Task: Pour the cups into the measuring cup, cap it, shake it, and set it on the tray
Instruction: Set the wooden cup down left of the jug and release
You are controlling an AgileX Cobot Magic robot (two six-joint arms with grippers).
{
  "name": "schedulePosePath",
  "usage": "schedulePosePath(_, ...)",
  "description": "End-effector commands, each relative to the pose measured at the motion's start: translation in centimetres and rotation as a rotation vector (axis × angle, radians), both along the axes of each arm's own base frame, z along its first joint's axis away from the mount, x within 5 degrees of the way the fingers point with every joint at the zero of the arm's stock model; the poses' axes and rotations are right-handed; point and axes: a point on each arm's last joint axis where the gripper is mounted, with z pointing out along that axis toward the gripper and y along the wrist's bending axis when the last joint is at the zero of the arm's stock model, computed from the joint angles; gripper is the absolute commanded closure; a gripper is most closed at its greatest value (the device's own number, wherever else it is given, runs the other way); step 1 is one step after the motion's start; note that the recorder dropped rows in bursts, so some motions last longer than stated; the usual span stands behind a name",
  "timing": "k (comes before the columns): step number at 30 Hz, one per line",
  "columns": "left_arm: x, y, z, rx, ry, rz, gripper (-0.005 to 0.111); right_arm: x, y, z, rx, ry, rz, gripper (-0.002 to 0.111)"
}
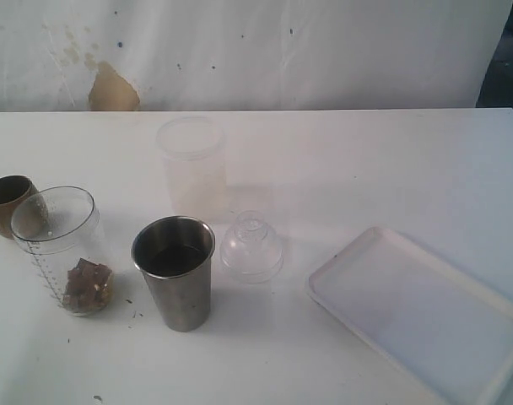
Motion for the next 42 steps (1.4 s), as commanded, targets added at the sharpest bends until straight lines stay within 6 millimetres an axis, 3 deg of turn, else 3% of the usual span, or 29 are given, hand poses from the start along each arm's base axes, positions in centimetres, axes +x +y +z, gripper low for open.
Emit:
schedulePosePath(1,-0.1,-0.1,-0.3,0.004,0.017,-0.024,0.107,0.0,0.0,-0.1,0.003,0.001,0.001,0.108)
schedulePosePath(7,0.0,-1.1,0.5,0.061,-0.061,-0.135,0.107,0.0,0.0,-0.1,0.003,0.001,0.001,0.108)
schedulePosePath(21,-0.1,-1.0,0.7,0.038,-0.092,-0.150,0.107,0.0,0.0,-0.1,0.003,0.001,0.001,0.108)
schedulePosePath(31,-0.3,-1.0,-0.8,0.098,0.068,-0.162,0.107,0.0,0.0,-0.1,0.003,0.001,0.001,0.108)
schedulePosePath(42,-1.0,-1.0,-0.8,0.124,0.040,-0.167,0.107,0.0,0.0,-0.1,0.003,0.001,0.001,0.108)
